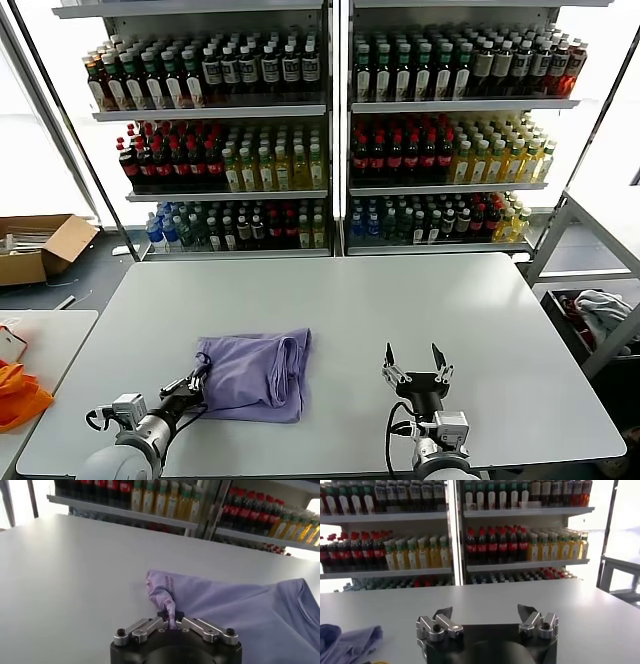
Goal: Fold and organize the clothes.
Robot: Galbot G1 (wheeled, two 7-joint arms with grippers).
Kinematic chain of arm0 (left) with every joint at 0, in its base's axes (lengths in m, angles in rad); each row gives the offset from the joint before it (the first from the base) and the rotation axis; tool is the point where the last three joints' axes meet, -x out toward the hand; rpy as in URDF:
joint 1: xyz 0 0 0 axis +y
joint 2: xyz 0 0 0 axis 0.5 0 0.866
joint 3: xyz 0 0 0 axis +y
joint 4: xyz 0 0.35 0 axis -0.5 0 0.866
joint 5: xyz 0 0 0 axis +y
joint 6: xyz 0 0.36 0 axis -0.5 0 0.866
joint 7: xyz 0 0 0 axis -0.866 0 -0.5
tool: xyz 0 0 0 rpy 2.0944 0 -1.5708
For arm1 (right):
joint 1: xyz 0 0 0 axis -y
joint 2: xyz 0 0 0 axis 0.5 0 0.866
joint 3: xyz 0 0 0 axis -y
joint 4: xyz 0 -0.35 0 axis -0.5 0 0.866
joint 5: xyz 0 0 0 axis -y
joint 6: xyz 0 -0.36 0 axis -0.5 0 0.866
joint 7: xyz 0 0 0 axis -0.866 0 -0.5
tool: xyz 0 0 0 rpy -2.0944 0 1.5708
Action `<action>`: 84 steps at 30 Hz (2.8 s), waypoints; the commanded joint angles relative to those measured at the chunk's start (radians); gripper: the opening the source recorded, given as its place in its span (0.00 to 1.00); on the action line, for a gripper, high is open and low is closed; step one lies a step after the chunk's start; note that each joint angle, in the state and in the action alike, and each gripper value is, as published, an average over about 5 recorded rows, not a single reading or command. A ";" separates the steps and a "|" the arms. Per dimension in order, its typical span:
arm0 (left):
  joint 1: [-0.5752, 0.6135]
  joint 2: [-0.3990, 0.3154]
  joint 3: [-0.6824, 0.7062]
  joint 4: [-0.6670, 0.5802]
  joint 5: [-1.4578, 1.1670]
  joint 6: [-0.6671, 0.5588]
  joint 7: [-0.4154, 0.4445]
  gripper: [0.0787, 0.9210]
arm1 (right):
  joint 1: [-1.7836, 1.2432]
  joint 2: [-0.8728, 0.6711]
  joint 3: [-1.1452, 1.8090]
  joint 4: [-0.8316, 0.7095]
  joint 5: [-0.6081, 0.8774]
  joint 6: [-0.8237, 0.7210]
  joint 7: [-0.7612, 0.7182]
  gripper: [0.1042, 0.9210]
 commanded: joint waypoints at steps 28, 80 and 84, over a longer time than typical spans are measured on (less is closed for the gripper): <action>0.016 0.209 -0.174 -0.239 0.170 -0.018 -0.045 0.05 | 0.043 0.026 -0.020 -0.018 -0.013 -0.035 0.014 0.88; -0.139 -0.079 0.188 -0.208 0.156 -0.009 -0.231 0.87 | 0.308 0.123 -0.197 -0.174 0.692 -0.258 0.247 0.88; -0.121 -0.078 0.174 -0.213 0.157 -0.004 -0.234 0.88 | 0.337 0.125 -0.219 -0.207 0.725 -0.259 0.259 0.88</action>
